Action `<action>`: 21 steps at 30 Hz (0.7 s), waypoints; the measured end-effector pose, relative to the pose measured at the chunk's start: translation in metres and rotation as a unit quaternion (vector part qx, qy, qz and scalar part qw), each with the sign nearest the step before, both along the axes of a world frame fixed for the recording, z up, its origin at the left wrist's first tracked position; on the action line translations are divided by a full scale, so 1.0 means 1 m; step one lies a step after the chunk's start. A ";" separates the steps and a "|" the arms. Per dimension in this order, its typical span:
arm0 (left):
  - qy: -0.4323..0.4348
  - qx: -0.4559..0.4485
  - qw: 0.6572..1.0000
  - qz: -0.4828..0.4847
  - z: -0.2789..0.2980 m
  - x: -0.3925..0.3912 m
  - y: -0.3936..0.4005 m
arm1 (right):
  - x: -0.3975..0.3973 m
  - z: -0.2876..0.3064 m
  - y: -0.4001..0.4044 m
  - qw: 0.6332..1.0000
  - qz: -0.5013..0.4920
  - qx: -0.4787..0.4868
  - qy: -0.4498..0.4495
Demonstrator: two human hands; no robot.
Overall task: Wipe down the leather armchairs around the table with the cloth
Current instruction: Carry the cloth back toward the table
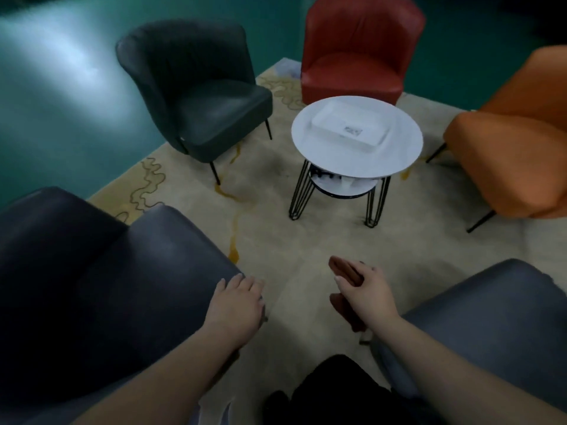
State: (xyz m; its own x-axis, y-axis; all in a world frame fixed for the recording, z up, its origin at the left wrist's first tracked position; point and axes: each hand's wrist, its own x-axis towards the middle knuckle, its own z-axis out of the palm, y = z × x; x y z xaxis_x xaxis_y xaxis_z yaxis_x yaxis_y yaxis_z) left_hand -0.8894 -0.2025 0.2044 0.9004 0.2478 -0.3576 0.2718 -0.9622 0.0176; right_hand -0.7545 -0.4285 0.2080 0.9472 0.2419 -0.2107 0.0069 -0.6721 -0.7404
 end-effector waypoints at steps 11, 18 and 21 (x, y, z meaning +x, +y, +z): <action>0.000 0.013 0.998 -0.054 -0.011 0.174 0.037 | 0.155 -0.003 0.010 0.998 -0.054 -0.025 -0.002; 0.006 0.002 0.999 -0.041 -0.009 0.270 0.054 | 0.242 -0.005 0.016 0.997 -0.067 -0.024 0.006; 0.007 0.004 0.998 -0.057 -0.006 0.301 0.065 | 0.271 -0.002 0.029 0.996 -0.085 -0.014 0.008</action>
State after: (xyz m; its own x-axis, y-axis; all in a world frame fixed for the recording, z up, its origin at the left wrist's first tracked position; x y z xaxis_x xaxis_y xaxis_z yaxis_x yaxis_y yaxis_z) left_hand -0.5882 -0.1370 0.1989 0.9178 0.1480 -0.3684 0.1616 -0.9868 0.0061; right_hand -0.4834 -0.3998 0.2057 0.9706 0.0713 -0.2298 -0.1205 -0.6823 -0.7211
